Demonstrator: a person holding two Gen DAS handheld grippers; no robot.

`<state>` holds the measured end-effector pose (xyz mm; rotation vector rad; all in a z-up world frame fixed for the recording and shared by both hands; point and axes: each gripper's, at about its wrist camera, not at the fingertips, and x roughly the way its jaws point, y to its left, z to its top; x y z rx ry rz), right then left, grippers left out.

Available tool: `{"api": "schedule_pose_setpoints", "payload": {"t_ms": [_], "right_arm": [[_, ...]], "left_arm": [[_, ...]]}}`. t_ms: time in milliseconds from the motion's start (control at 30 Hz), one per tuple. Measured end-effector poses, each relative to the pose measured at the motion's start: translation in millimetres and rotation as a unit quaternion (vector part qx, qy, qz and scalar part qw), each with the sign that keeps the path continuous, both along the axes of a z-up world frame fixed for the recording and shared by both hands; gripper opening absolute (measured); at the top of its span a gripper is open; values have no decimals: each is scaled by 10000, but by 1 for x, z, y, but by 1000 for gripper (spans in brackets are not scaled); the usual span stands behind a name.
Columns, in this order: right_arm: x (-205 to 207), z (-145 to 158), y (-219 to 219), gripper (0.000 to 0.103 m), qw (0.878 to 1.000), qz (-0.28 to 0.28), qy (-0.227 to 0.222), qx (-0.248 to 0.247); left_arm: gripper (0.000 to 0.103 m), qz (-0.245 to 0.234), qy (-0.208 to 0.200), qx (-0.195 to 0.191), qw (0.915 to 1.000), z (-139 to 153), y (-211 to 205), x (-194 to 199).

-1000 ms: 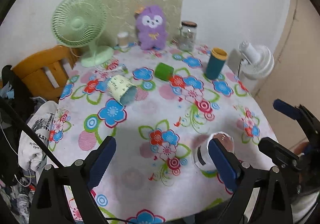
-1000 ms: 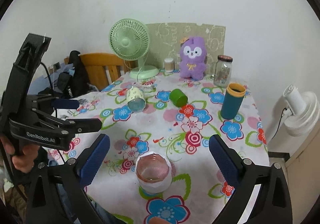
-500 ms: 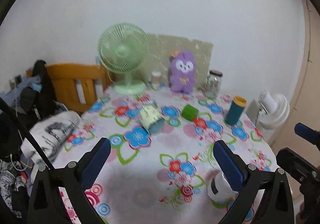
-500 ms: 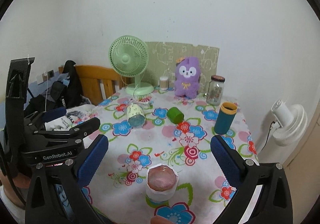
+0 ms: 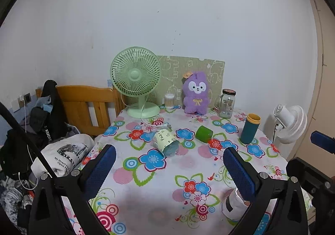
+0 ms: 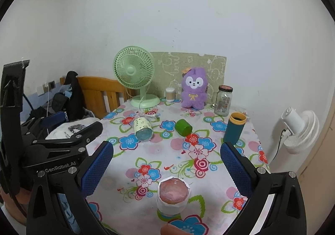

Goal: Flip cup upside down

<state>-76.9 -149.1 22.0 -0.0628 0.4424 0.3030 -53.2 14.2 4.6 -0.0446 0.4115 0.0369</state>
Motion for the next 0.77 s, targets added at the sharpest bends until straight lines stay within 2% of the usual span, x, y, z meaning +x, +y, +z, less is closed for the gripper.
{"api": "schedule_pose_setpoints", "payload": {"t_ms": [300,767], "right_arm": [[2,0,-2,103,10000,-38,43,-2],[4,-3,-9,103,9999,-72,99,96]], "left_arm": [[103,41,54,-111,9999,-2,4,3],[103,-52,72,-85,9999,-3,-5,5]]}}
